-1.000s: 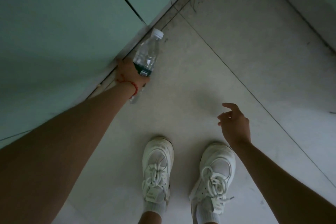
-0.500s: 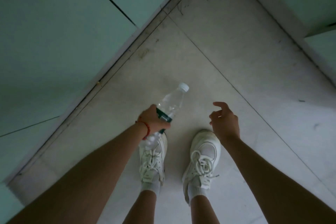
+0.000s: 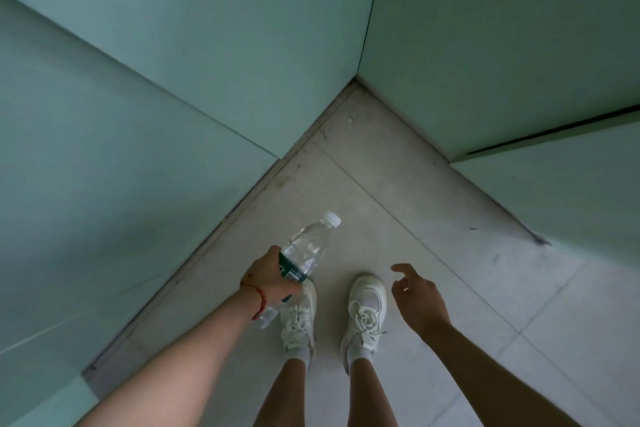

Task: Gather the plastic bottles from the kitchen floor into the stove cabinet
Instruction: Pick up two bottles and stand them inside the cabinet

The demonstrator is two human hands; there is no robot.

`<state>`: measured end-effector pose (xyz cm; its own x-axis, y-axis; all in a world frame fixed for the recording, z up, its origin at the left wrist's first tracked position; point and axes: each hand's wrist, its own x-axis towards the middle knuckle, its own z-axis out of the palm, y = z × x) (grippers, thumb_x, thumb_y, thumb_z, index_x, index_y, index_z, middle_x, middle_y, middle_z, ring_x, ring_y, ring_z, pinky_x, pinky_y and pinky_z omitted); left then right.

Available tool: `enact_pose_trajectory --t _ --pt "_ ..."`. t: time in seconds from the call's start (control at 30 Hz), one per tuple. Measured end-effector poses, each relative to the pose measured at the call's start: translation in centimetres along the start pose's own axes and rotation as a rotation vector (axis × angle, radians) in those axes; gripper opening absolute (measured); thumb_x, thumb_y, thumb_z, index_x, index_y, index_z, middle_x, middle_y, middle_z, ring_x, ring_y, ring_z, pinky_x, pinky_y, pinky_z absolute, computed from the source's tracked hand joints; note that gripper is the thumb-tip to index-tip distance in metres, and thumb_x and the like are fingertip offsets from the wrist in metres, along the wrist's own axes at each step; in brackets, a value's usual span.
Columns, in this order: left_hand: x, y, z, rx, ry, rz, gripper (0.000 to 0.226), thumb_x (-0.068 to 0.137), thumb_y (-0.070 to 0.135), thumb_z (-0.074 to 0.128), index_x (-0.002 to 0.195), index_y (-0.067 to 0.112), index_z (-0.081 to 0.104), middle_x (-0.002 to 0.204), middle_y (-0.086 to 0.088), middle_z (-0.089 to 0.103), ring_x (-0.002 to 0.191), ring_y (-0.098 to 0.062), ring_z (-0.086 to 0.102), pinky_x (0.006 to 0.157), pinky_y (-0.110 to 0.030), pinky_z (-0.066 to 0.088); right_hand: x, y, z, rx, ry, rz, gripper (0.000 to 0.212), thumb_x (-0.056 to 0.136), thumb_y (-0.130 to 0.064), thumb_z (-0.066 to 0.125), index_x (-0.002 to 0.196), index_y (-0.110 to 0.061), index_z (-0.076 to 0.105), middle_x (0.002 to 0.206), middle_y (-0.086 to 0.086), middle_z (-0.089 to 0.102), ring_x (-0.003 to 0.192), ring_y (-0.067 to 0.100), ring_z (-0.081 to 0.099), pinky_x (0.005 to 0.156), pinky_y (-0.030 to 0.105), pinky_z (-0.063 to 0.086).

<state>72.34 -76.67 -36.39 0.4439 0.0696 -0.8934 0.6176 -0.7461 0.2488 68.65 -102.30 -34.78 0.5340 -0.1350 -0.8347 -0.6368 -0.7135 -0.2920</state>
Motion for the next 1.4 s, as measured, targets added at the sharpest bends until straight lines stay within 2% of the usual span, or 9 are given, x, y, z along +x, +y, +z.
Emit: enact_pose_trajectory --t 0.2,0.37,0.6,0.8,0.93,1.1,1.2,1.3,1.4 --pt "-7.0 2.7 -7.5 -0.031 0.122 0.039 0.063 0.052 0.028 0.071 0.110 0.019 0.049 0.099 -0.002 0.064 0.091 -0.022 0.061 0.078 -0.032 0.053 -5.2 -4.4 -4.7 0.203 0.025 0.094 0.028 0.088 -0.019 0.045 0.113 -0.020 0.057 0.100 0.013 0.069 0.089 0.030 0.065 0.082 0.036 0.052" --pt "-14.0 4.0 -10.5 -0.131 0.205 0.007 0.042 0.054 0.019 0.073 0.092 0.019 0.057 0.080 0.002 0.064 0.077 -0.019 0.059 0.057 -0.020 0.039 -11.0 -9.6 -7.9 0.339 0.075 0.019 0.024 0.088 -0.017 0.048 0.106 -0.010 0.063 0.108 0.019 0.067 0.099 0.034 0.063 0.091 0.043 0.049" --pt "-23.4 2.3 -10.4 -0.234 0.241 -0.047 0.052 0.052 0.026 0.072 0.098 0.020 0.047 0.087 0.004 0.062 0.072 -0.012 0.057 0.054 -0.021 0.038 -19.1 -11.9 -9.4 0.007 0.000 -0.009 0.029 0.088 -0.025 0.047 0.111 -0.013 0.062 0.115 0.011 0.066 0.108 0.027 0.059 0.081 0.026 0.044" --pt "-31.2 -1.2 -8.6 -0.436 0.326 -0.128 0.045 0.051 0.029 0.074 0.083 0.028 0.042 0.073 0.013 0.056 0.065 -0.007 0.053 0.052 -0.020 0.037 -24.3 -13.4 -10.2 0.026 0.011 -0.065 0.031 0.087 -0.026 0.047 0.112 -0.015 0.063 0.114 0.009 0.068 0.108 0.026 0.060 0.083 0.025 0.043" --pt "-35.1 -2.9 -7.3 -0.575 0.423 -0.186 0.043 0.050 0.028 0.074 0.084 0.023 0.048 0.077 0.006 0.061 0.069 -0.014 0.058 0.057 -0.023 0.040 -26.5 -13.9 -10.0 0.112 -0.037 -0.118 0.030 0.087 -0.020 0.049 0.109 -0.006 0.064 0.094 0.010 0.067 0.095 0.029 0.065 0.086 0.032 0.050" --pt "-39.3 -5.8 -4.4 -0.711 0.482 -0.271 0.047 0.047 0.028 0.072 0.088 0.020 0.049 0.082 0.004 0.063 0.070 -0.013 0.060 0.055 -0.023 0.044 -28.4 -15.2 -9.2 -0.069 -0.143 -0.270 0.027 0.086 -0.021 0.051 0.106 -0.008 0.065 0.092 0.009 0.066 0.084 0.021 0.060 0.085 0.033 0.050" --pt "-42.3 -7.8 -2.3 -0.829 0.535 -0.336 0.043 0.050 0.025 0.072 0.087 0.019 0.051 0.081 0.003 0.064 0.070 -0.013 0.061 0.056 -0.023 0.046 -29.9 -16.7 -8.4 -0.172 -0.198 -0.357 0.023 0.087 -0.019 0.050 0.101 -0.009 0.065 0.086 0.005 0.061 0.079 0.021 0.058 0.076 0.028 0.049" --pt "-45.3 -10.1 -0.5 -0.983 0.614 -0.350 0.040 0.053 0.022 0.073 0.086 0.024 0.049 0.081 0.004 0.063 0.071 -0.012 0.060 0.053 -0.022 0.041 -31.9 -18.5 -6.6 -0.194 -0.244 -0.404 0.013 0.087 -0.016 0.050 0.087 -0.012 0.062 0.071 0.003 0.061 0.060 0.020 0.057 0.049 0.019 0.043" --pt "-47.9 -13.0 0.8 -1.131 0.702 -0.381 0.042 0.054 0.019 0.074 0.085 0.026 0.047 0.082 0.003 0.063 0.073 -0.013 0.060 0.054 -0.023 0.043 -34.2 -20.5 -3.5 -0.259 -0.293 -0.463 0.011 0.087 -0.016 0.051 0.082 -0.015 0.060 0.067 0.001 0.060 0.056 0.016 0.056 0.047 0.020 0.041"
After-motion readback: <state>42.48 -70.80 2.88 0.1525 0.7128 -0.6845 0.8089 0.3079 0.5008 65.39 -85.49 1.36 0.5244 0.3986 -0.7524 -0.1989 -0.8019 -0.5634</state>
